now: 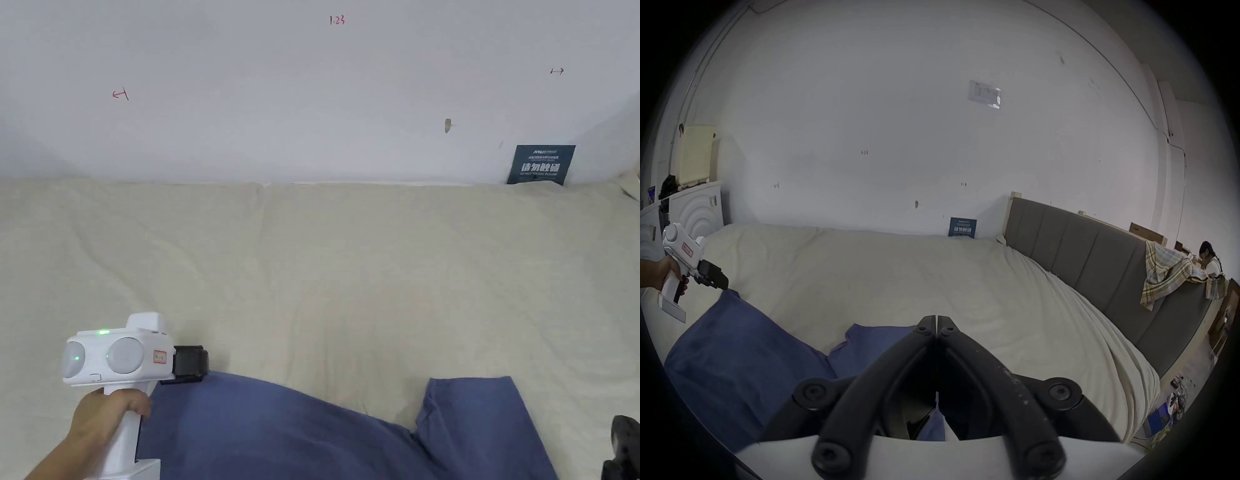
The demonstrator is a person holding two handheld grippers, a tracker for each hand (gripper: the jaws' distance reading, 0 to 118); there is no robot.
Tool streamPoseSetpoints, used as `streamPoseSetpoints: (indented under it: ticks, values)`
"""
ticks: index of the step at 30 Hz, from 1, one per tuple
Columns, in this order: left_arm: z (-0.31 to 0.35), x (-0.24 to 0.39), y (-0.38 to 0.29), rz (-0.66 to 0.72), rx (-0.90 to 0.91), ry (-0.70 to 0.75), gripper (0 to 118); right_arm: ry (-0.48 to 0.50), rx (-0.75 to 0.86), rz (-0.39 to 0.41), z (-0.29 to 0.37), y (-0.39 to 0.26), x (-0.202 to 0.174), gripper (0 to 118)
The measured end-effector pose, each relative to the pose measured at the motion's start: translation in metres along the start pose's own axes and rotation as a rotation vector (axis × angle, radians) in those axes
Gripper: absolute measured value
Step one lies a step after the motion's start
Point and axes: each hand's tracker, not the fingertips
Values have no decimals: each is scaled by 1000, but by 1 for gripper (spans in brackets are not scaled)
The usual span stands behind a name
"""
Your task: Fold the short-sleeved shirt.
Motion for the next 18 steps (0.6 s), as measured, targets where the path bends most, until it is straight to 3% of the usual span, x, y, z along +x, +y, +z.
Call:
streamPoseSetpoints:
  ticks: [3, 5, 7, 8, 10, 11, 16, 18]
  values:
    - [-34, -4, -2, -28, -80, 44, 96, -15, -29, 3, -15, -4, -2, 1]
    - [-46, -2, -5, -53, -97, 36, 75, -12, -48, -6, -21, -6, -2, 1]
    - [-51, 2, -11, -68, -91, 35, 74, -12, -68, -2, -26, -7, -2, 2]
    - [-48, 4, -11, -78, -67, 42, 66, -11, -78, -1, -28, -8, -1, 2]
    - [-39, 5, -10, -91, -47, -15, 30, -5, -119, -13, -33, -10, 0, 8]
    - [-36, 8, -10, -97, -36, -13, 4, -3, -143, -25, -36, -11, 2, 22]
    - [-10, 21, -16, -139, 51, 1, 4, 37, -312, -156, -66, -29, 17, 103]
    - [9, 20, -18, -127, 102, -24, 4, 39, -421, -175, -80, -41, 19, 106]
